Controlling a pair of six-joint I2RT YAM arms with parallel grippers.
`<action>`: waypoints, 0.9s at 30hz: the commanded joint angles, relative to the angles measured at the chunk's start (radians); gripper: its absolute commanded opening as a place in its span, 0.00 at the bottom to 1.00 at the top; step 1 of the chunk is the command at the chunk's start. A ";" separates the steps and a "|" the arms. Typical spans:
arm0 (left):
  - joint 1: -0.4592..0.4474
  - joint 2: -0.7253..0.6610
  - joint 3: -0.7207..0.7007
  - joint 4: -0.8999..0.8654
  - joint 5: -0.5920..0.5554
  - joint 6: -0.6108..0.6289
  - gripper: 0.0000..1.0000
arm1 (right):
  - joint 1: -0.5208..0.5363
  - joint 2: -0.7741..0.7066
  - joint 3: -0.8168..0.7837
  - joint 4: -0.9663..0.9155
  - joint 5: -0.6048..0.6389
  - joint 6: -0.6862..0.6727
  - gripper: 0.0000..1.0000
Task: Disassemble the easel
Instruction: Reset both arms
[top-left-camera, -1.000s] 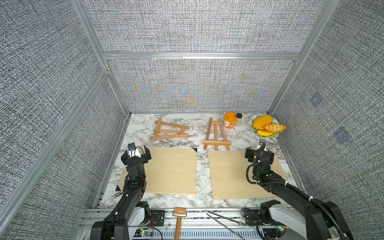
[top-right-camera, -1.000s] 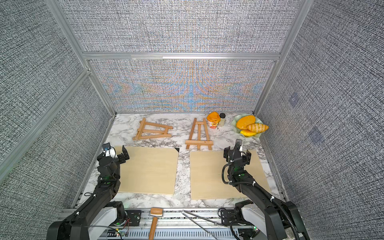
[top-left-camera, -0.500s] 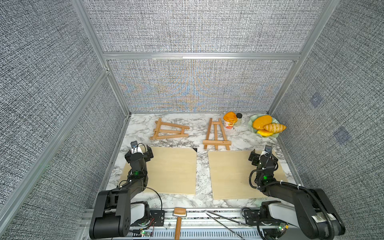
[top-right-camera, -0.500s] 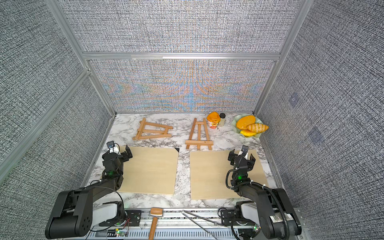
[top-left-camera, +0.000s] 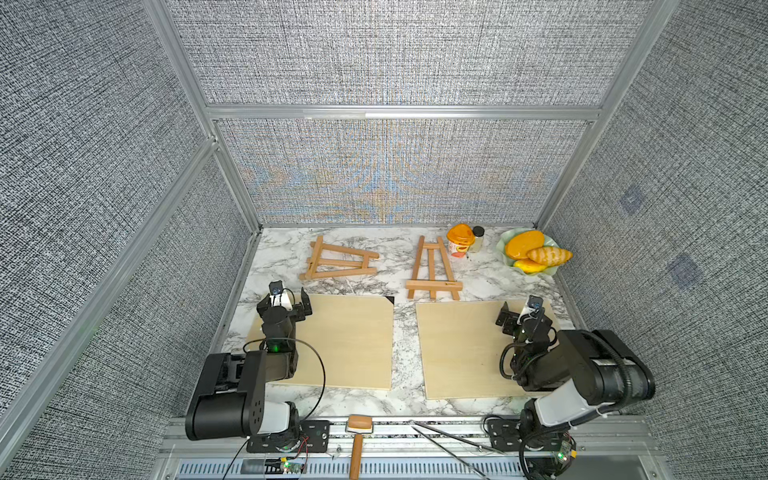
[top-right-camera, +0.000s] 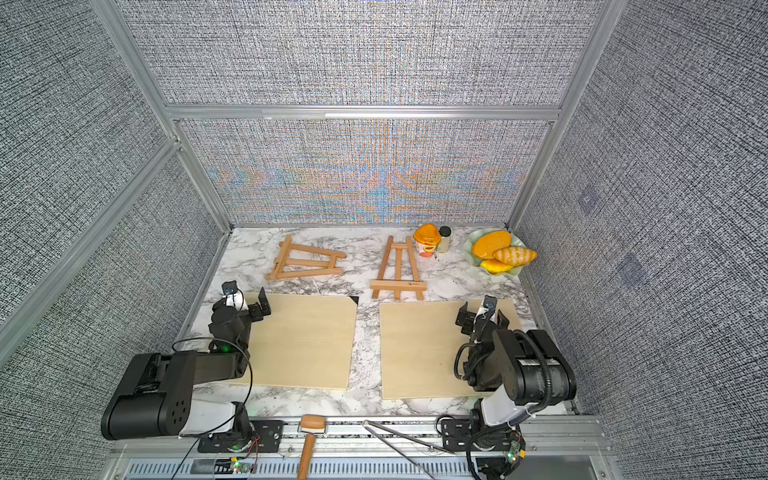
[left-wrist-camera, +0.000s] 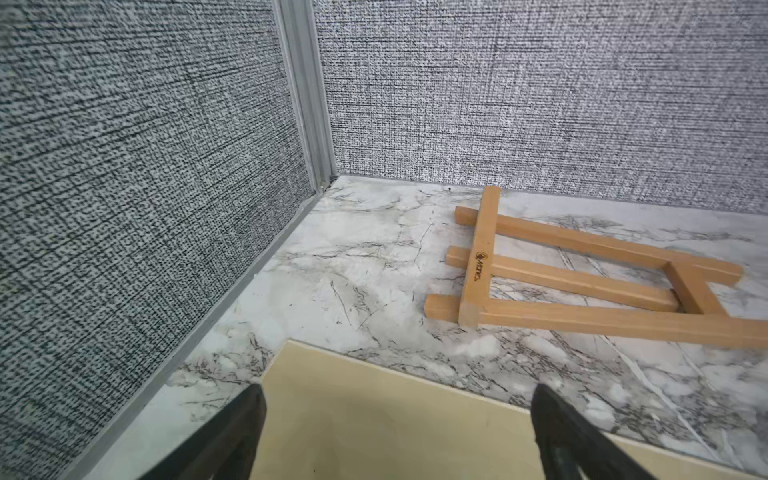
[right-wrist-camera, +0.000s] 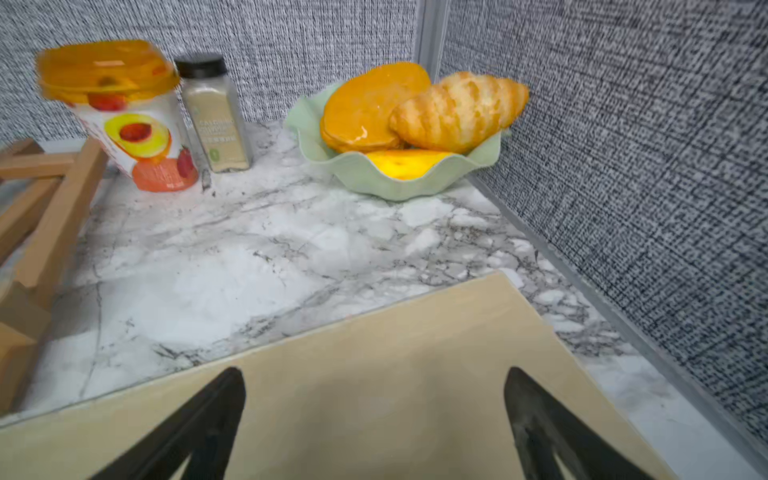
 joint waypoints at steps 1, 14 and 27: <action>0.000 0.040 -0.019 0.179 0.059 0.047 0.99 | -0.006 0.000 0.034 0.062 0.008 0.015 0.99; 0.000 0.042 -0.015 0.176 0.061 0.044 0.99 | -0.016 -0.020 0.206 -0.273 -0.061 0.004 0.99; 0.000 0.044 -0.014 0.175 0.061 0.044 0.99 | -0.016 -0.020 0.205 -0.273 -0.059 0.001 0.99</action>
